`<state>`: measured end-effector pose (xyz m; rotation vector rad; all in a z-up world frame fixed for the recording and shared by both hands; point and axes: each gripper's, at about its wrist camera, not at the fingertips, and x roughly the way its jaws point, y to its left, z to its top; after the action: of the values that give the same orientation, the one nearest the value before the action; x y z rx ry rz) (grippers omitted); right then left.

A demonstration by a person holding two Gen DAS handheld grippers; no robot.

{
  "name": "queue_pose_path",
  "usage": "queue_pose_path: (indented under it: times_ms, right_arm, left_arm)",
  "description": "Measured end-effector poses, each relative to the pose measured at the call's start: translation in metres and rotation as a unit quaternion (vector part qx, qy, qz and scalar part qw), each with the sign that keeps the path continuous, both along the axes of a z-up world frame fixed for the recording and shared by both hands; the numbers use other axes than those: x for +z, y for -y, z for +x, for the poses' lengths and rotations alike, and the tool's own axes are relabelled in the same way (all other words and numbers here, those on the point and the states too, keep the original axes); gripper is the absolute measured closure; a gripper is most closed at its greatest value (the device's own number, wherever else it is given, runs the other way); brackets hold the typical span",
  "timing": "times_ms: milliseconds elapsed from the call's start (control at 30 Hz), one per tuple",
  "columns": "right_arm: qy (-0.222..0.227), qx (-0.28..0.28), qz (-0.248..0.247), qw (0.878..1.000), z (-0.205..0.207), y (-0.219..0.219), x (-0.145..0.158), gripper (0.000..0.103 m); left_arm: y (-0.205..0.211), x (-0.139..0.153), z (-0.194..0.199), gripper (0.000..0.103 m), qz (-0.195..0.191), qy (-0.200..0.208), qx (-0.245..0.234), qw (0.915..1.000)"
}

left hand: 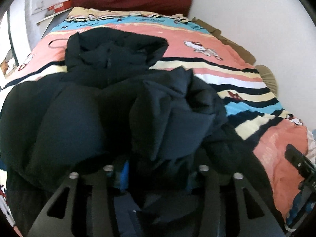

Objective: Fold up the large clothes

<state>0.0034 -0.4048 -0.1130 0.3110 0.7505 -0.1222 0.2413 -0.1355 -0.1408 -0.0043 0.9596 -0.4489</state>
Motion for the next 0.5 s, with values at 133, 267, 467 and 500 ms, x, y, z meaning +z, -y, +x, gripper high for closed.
queue_pose_path:
  times_ms: [133,267,467,500]
  right_arm:
    - [0.000,0.012,-0.007,1.000,-0.002,-0.013,0.005,0.022]
    - [-0.003,0.025,-0.019,1.000,-0.002,-0.027,0.009,0.022]
    - [-0.017,0.025,-0.029,0.999,0.001,-0.031,0.007,0.022]
    - [-0.019,0.025,-0.031,0.999,0.001,-0.032,0.006,0.022]
  left_arm:
    - [0.005,0.011,0.007,0.056,0.006,0.005,0.006,0.9999]
    - [0.009,0.012,0.028,0.057,-0.002,-0.008,0.025,0.9997]
    - [0.024,0.004,0.036,0.056,-0.020,-0.017,0.019,0.9995]
    - [0.026,0.004,0.032,0.056,-0.020,-0.013,0.011,0.9996]
